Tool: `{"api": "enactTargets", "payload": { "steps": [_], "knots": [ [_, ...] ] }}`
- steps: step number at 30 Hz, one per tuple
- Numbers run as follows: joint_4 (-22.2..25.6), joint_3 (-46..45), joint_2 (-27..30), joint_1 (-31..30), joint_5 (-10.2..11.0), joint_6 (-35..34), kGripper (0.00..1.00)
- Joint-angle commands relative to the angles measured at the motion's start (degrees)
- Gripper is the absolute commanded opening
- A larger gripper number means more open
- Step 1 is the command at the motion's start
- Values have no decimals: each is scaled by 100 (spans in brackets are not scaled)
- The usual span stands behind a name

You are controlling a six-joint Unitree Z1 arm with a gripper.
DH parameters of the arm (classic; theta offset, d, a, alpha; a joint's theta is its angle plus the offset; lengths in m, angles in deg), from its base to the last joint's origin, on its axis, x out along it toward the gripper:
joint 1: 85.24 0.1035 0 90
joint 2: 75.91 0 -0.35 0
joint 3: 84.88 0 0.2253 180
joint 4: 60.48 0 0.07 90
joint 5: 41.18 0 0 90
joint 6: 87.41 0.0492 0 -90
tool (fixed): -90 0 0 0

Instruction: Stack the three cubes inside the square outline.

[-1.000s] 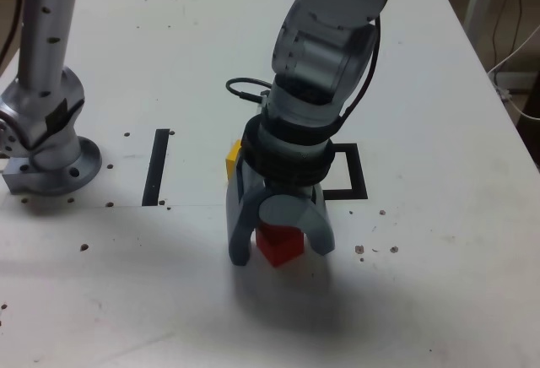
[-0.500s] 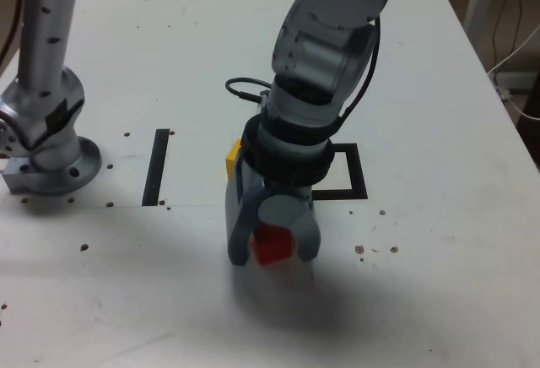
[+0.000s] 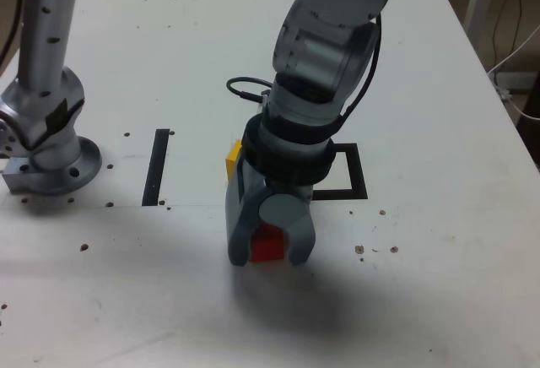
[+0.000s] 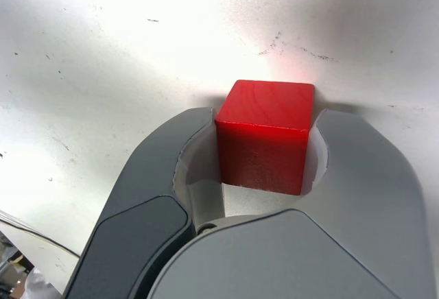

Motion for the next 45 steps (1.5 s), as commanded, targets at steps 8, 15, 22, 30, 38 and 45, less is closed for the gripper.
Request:
{"api": "enactTargets", "payload": {
  "steps": [8, 15, 22, 30, 38, 45],
  "knots": [
    [129, 218, 174, 35, 364, 305, 22],
    [168, 423, 182, 243, 705, 843, 22],
    [352, 693, 108, 579, 929, 1435, 22],
    [499, 880, 20, 938, 1156, 1960, 22],
    [535, 992, -196, 1121, 1280, 2218, 22],
    [534, 1031, -354, 1218, 1331, 2319, 22]
  ]
}}
